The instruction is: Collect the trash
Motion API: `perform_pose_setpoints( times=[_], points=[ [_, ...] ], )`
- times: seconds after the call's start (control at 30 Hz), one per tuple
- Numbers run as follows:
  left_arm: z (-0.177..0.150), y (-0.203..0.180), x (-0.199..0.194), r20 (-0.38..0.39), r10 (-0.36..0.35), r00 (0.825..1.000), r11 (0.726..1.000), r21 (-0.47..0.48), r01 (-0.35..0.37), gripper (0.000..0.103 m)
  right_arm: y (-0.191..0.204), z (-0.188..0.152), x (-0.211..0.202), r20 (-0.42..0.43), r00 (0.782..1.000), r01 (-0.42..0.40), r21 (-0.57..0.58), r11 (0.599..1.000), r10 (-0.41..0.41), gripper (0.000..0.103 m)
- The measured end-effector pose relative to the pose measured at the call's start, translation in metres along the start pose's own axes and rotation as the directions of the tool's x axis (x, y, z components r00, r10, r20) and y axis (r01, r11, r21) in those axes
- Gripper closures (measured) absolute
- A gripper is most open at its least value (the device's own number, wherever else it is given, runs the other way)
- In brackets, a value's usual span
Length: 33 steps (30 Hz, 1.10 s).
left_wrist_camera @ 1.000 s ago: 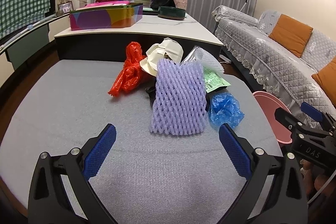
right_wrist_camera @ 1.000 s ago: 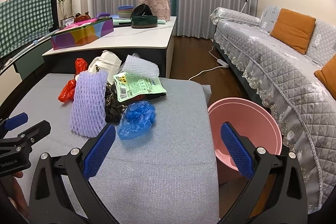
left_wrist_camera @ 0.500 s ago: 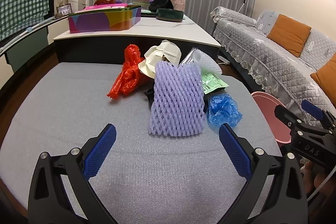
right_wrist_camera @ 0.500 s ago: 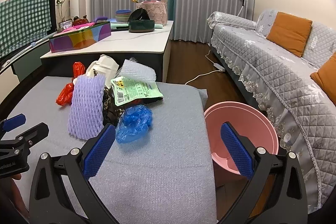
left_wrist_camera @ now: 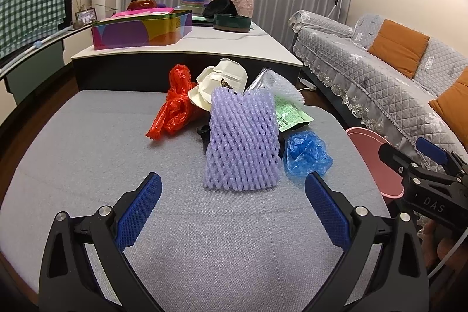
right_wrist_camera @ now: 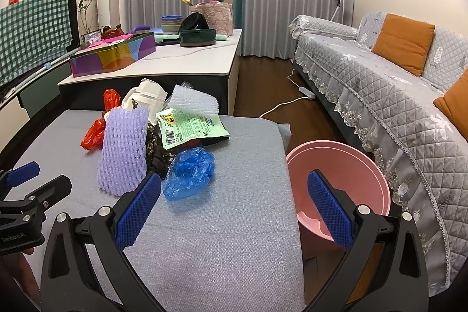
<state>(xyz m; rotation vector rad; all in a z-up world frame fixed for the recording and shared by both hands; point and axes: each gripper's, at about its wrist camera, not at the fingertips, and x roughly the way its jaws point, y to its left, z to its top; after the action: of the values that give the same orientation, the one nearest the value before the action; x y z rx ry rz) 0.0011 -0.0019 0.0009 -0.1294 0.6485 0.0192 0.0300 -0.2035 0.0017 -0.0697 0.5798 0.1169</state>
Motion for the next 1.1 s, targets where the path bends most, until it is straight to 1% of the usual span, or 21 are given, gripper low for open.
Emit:
perform_pose_setpoints(
  times=[0.4,0.47,0.6,0.67,0.8,0.87,0.97,1.1],
  points=[
    [-0.001,0.0,-0.003,0.01,-0.012,1.0,1.0,-0.004,0.012,0.008,0.001,0.001,-0.002,-0.008,1.0,-0.028,0.005,1.0,0.028,0.005],
    [0.0,0.0,-0.002,0.011,-0.017,1.0,1.0,0.001,0.017,0.012,0.001,0.002,-0.001,-0.007,0.999,-0.051,0.015,0.999,0.051,0.007],
    [0.002,-0.001,0.001,0.02,-0.021,1.0,1.0,0.02,0.021,0.019,0.003,0.003,0.005,-0.012,0.995,-0.095,0.024,0.995,0.095,0.02],
    [0.004,0.0,0.006,0.017,-0.026,1.0,0.999,0.026,0.026,0.026,0.005,0.003,0.012,-0.025,0.993,-0.116,0.03,0.993,0.116,0.025],
    [0.008,0.007,0.022,0.003,-0.029,1.0,1.0,0.005,0.029,0.033,0.01,0.004,0.029,-0.046,0.989,-0.138,0.041,0.99,0.14,0.034],
    [0.01,0.009,0.03,-0.003,-0.03,1.0,1.0,0.002,0.03,0.038,0.011,0.003,0.041,-0.064,0.986,-0.15,0.051,0.987,0.153,0.036],
    [0.014,0.013,0.046,-0.011,-0.03,0.999,1.0,-0.001,0.03,0.043,0.013,0.003,0.059,-0.09,0.982,-0.159,0.067,0.985,0.165,0.036],
    [0.018,0.019,0.068,-0.034,-0.045,0.998,0.999,-0.019,0.045,0.044,0.013,0.001,0.08,-0.129,0.976,-0.165,0.083,0.983,0.175,0.036]
  ],
)
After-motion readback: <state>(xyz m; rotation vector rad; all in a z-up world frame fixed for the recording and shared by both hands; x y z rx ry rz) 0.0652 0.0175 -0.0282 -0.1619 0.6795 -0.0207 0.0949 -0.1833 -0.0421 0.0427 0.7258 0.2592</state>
